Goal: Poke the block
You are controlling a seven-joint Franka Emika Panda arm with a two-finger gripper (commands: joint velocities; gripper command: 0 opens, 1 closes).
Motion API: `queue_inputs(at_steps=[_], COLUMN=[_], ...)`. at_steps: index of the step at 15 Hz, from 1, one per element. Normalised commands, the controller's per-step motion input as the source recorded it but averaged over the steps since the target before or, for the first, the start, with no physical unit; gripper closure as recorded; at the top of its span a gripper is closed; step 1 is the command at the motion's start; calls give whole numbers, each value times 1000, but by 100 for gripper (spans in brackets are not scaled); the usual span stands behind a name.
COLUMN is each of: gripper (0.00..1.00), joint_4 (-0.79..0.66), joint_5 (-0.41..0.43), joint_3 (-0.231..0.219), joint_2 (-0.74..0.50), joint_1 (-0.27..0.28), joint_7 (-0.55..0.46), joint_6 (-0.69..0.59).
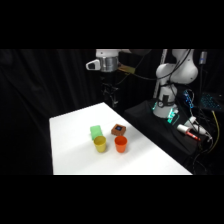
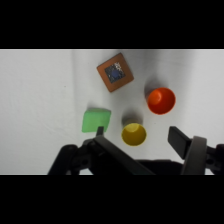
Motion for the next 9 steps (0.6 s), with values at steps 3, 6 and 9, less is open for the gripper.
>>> queue_inputs(at_steps=[3,6,9], gripper=[0,0,0], joint_4=[-9,-71,-147], joint_5=[10,-13,-4], joint_3=[13,1,-14], joint_2=[-6,-51,-105], joint_1=[-16,-32,-45], joint_7=[20,58,76], joint_6=[12,71,154])
